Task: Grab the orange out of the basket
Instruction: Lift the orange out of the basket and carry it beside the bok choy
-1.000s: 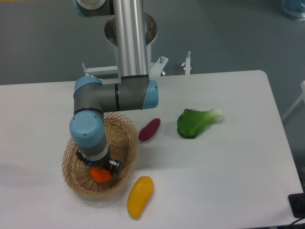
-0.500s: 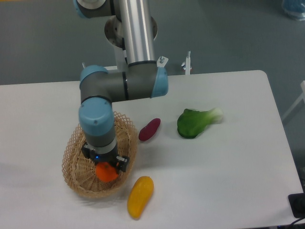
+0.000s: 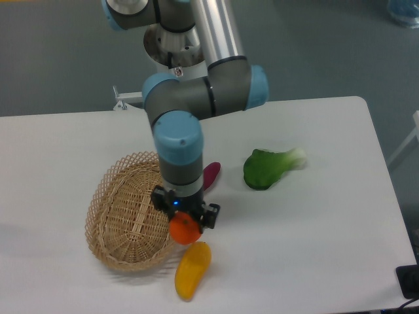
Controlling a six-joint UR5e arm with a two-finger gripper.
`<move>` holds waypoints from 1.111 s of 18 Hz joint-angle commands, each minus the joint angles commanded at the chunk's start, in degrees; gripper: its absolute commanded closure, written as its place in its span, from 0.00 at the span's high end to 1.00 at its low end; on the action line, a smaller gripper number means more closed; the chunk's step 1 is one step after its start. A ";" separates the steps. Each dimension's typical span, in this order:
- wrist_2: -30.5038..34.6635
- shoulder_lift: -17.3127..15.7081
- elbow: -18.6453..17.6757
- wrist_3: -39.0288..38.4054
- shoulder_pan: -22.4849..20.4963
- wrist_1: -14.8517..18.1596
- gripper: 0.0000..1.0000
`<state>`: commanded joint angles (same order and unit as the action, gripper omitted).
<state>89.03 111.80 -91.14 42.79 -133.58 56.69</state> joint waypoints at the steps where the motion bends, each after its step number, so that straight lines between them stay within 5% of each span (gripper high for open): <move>1: 0.00 -0.09 -0.09 1.75 -1.23 0.09 0.53; 15: 2.11 0.78 1.58 23.10 -10.90 0.09 0.53; 20: 1.76 0.87 2.11 23.48 -14.42 0.09 0.54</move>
<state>90.79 112.68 -89.03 66.27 -148.00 56.78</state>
